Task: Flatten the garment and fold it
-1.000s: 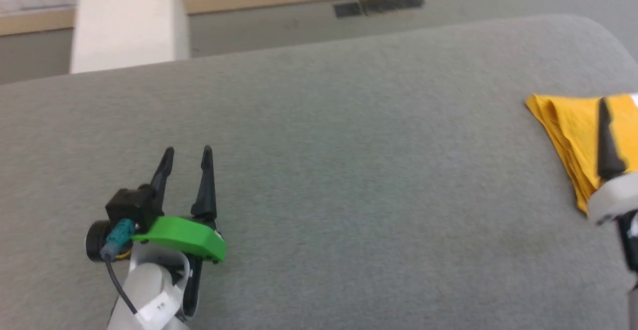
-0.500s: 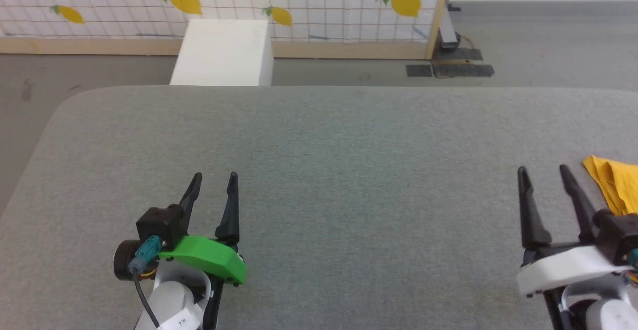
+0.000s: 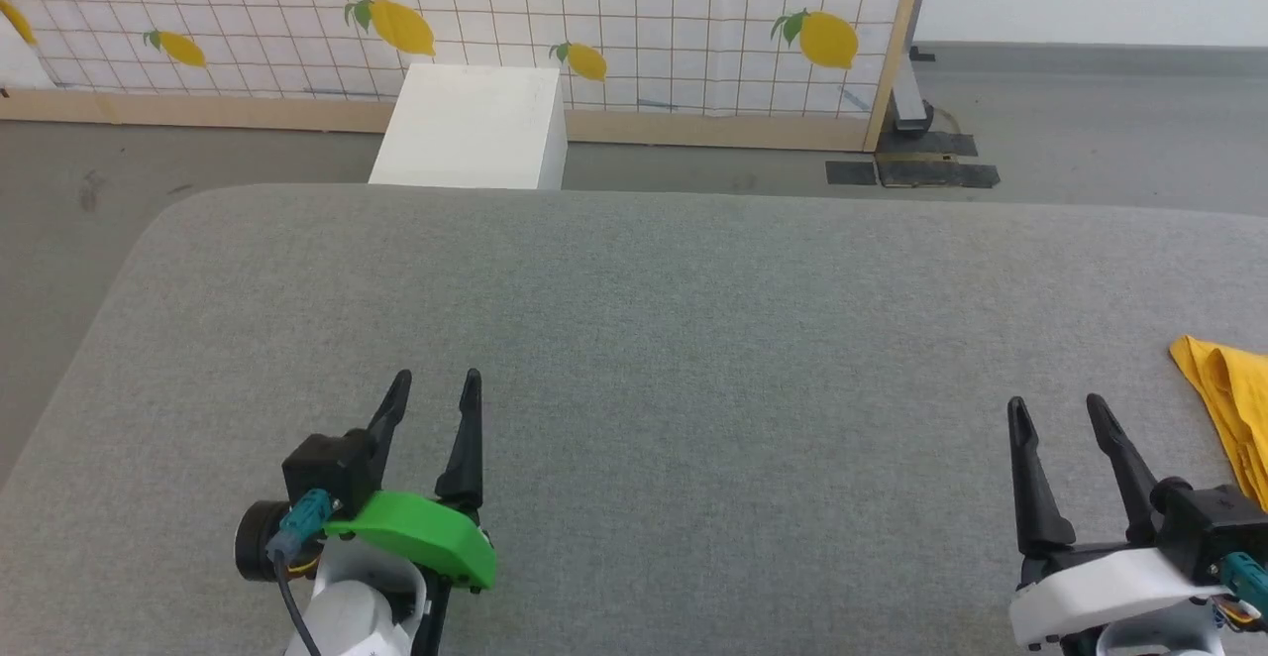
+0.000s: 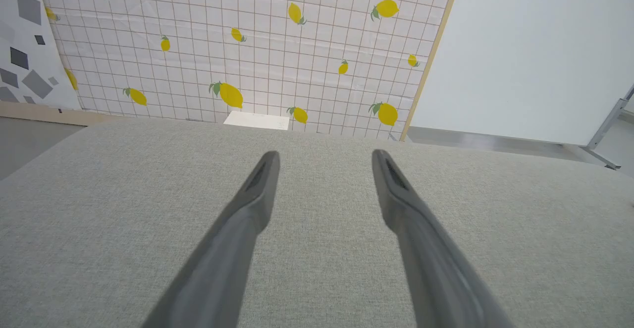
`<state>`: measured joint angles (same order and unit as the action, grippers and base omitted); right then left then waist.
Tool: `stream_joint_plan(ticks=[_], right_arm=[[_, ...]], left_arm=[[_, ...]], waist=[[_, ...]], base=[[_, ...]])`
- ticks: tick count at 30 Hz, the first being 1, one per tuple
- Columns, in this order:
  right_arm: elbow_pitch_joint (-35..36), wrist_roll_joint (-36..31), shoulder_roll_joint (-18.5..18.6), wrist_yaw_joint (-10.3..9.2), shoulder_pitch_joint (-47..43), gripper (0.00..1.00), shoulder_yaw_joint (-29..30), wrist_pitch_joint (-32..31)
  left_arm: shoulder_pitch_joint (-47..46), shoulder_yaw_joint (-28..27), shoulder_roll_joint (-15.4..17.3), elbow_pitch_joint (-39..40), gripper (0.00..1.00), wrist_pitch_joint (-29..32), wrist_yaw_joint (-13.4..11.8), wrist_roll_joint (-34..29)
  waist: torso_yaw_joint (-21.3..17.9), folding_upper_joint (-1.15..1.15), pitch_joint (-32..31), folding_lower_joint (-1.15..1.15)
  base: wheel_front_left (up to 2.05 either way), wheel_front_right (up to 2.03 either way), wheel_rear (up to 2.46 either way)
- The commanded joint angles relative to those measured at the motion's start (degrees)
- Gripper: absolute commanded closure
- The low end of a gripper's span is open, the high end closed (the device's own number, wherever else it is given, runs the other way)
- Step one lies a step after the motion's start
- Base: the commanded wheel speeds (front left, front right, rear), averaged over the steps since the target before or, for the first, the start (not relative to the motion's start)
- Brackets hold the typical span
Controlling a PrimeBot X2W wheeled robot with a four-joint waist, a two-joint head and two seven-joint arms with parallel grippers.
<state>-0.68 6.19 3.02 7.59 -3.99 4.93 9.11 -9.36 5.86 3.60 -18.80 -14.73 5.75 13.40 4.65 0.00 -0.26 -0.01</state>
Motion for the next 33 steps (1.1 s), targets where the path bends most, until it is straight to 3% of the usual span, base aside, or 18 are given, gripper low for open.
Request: stream_joint_plan(ticks=[1,13,14,33], right_arm=[[-0.39,0.66,-0.12,-0.10,-0.76,0.00,-0.20,0.54],[-1.09,1.77,-0.13,-0.10,-1.21,0.00,-0.65,0.34],[-0.98,1.55,-0.02,0.00,-0.55,1.00,-0.60,0.31],[-0.91,0.97,-0.02,-0.01,-0.27,1.00,-0.88,-0.36]], left_arm=[[0.79,-0.07,-0.31,-0.28,0.00,-0.27,0.31,0.39],[0.25,0.42,-0.43,-1.83,0.00,-0.27,0.40,0.88],[-0.01,0.39,-0.17,-1.76,1.00,0.00,0.10,0.24],[0.57,-0.04,-0.19,-0.42,1.00,0.97,-0.30,-0.73]], waist=[[-0.06,0.00,0.00,0.01],[-0.05,0.00,0.20,0.01],[-0.06,0.00,0.20,0.01],[-0.39,0.00,0.22,0.01]], base=[[0.00,0.00,0.00],[0.00,0.00,0.00],[0.00,0.00,0.00],[0.00,0.00,0.00]])
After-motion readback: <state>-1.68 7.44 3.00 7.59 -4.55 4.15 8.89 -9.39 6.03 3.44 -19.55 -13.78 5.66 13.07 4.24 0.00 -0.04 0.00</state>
